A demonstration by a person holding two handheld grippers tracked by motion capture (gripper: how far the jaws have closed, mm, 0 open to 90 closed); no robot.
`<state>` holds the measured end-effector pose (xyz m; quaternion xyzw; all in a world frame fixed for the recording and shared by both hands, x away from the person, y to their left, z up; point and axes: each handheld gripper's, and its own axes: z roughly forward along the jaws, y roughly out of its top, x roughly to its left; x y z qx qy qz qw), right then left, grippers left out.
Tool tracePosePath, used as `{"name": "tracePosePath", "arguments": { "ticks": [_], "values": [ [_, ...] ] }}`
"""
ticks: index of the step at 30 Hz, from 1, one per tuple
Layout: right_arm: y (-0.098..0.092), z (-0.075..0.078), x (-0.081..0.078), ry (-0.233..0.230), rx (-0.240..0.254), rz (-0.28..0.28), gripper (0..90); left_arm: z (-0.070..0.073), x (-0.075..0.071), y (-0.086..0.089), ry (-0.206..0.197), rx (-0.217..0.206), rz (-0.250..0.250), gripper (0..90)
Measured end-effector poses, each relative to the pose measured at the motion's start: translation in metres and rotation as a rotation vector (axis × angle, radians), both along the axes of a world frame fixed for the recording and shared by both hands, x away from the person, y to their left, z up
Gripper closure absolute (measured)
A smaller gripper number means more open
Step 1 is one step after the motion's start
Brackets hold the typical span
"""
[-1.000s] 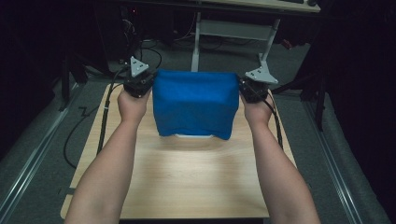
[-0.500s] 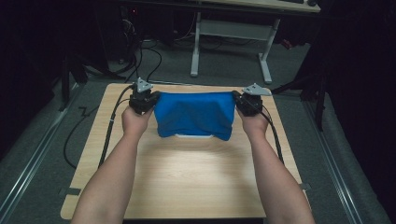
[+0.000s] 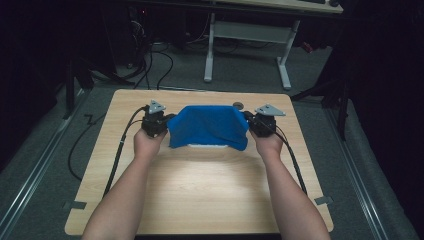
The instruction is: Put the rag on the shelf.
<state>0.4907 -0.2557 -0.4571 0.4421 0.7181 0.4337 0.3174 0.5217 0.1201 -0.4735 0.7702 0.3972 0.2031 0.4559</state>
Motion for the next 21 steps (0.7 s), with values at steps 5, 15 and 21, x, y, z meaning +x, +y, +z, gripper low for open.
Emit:
{"name": "tracePosePath", "arguments": {
  "ticks": [5, 15, 21],
  "values": [
    [0.002, -0.014, -0.003, 0.036, -0.002, 0.004, 89.4, -0.014, -0.003, 0.0, 0.031, -0.002, -0.005, 88.1],
    [-0.001, -0.032, -0.008, 0.069, 0.007, -0.006, 89.1, -0.029, -0.009, 0.004, 0.063, -0.012, -0.013, 87.7],
    [-0.005, -0.032, -0.01, 0.061, 0.025, -0.023, 83.4, -0.026, -0.013, 0.003, 0.054, -0.014, -0.016, 84.3]
  ]
}}
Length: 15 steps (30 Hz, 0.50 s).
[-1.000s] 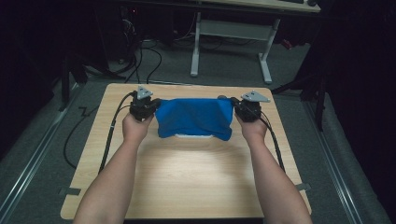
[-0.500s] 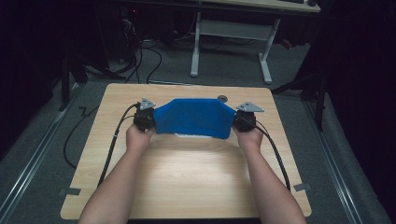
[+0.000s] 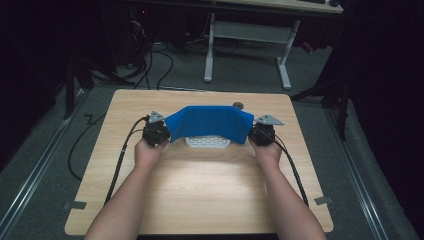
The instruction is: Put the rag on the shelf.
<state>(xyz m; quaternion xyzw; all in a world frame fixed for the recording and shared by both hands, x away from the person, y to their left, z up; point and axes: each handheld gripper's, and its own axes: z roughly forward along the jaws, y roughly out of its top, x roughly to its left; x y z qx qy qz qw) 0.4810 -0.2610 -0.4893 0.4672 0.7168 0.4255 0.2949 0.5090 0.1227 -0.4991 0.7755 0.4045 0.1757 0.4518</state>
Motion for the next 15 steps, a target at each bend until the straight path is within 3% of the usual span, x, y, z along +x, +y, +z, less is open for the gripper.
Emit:
{"name": "tracePosePath", "arguments": {
  "ticks": [7, 10, 15],
  "values": [
    [-0.007, 0.009, -0.004, -0.011, 0.006, -0.012, 74.9, 0.006, -0.003, 0.005, -0.024, 0.009, 0.052, 67.3],
    [-0.011, 0.013, -0.007, -0.011, 0.009, -0.021, 73.7, 0.007, -0.005, 0.012, -0.031, -0.014, 0.088, 65.9],
    [-0.016, 0.019, -0.01, -0.01, 0.013, -0.024, 70.4, 0.009, -0.009, 0.019, -0.026, -0.004, 0.1, 65.8]
  ]
}}
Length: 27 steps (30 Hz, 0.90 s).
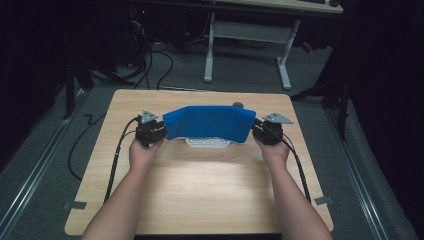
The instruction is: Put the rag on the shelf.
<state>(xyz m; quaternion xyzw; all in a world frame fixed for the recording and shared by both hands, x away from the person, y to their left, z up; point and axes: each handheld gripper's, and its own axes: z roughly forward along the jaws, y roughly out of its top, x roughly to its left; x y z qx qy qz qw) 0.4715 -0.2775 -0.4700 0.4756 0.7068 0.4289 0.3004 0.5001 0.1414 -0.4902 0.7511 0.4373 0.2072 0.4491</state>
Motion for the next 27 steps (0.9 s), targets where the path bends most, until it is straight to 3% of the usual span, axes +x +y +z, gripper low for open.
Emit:
{"name": "tracePosePath", "arguments": {
  "ticks": [10, 24, 27],
  "values": [
    [-0.002, 0.002, -0.002, 0.007, -0.02, -0.018, 68.1, 0.005, -0.006, 0.003, -0.021, -0.011, 0.0, 66.1],
    [0.004, -0.02, 0.009, 0.065, -0.014, -0.016, 65.2, -0.001, -0.011, 0.01, -0.025, -0.011, 0.0, 66.1],
    [0.004, -0.026, 0.01, 0.082, -0.036, -0.019, 65.2, -0.001, -0.012, 0.012, -0.024, -0.015, 0.006, 66.2]
  ]
}}
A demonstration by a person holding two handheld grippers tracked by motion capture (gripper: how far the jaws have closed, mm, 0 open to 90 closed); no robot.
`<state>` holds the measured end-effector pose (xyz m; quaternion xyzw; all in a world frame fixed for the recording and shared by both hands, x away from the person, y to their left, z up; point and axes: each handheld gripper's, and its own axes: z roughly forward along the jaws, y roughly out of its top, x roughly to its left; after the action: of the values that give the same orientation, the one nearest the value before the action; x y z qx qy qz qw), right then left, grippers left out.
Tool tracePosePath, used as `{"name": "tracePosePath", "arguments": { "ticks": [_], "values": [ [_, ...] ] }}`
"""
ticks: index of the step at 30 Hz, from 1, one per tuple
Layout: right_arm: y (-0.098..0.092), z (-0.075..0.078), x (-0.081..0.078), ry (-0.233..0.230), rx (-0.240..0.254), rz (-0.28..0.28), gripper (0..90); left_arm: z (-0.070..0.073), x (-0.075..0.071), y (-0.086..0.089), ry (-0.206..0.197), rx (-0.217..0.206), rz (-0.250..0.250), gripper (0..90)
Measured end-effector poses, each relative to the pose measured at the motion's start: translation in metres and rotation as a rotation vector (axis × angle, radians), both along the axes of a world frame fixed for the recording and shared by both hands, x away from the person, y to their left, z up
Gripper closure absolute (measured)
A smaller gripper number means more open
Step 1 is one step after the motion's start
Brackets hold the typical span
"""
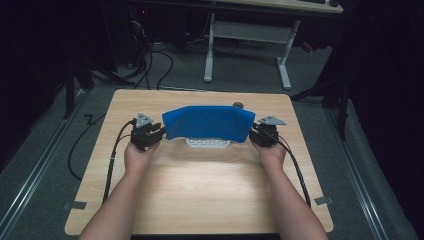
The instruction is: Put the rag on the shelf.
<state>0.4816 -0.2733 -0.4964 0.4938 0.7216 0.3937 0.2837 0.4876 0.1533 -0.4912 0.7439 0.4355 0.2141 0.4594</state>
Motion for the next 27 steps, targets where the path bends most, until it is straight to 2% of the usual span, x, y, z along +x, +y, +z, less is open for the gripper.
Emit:
{"name": "tracePosePath", "arguments": {
  "ticks": [3, 7, 13, 15, 17, 20, 25, 27],
  "values": [
    [-0.002, 0.0, -0.002, -0.001, -0.003, -0.004, 65.7, 0.0, -0.001, 0.001, -0.003, 0.008, 0.004, 66.1],
    [-0.007, 0.006, -0.007, -0.031, 0.013, -0.006, 66.0, 0.001, -0.003, 0.003, -0.009, 0.015, 0.011, 65.9],
    [-0.014, 0.014, -0.017, -0.041, 0.014, -0.009, 67.1, 0.003, -0.01, 0.008, -0.019, 0.021, 0.03, 65.3],
    [-0.015, 0.018, -0.021, -0.052, 0.007, -0.004, 67.1, 0.004, -0.013, 0.009, -0.008, 0.034, 0.034, 64.9],
    [-0.015, 0.021, -0.026, -0.058, -0.003, 0.005, 66.1, 0.006, -0.019, 0.012, -0.027, 0.033, 0.038, 64.7],
    [-0.016, 0.024, -0.035, -0.09, -0.007, 0.009, 65.9, 0.007, -0.027, 0.016, -0.028, 0.038, 0.05, 64.4],
    [-0.018, 0.027, -0.05, -0.062, -0.014, 0.009, 61.3, 0.006, -0.045, 0.026, -0.021, 0.037, 0.068, 62.1],
    [-0.018, 0.029, -0.06, -0.097, -0.015, 0.017, 59.9, 0.003, -0.056, 0.031, -0.02, 0.037, 0.069, 60.6]
  ]
}}
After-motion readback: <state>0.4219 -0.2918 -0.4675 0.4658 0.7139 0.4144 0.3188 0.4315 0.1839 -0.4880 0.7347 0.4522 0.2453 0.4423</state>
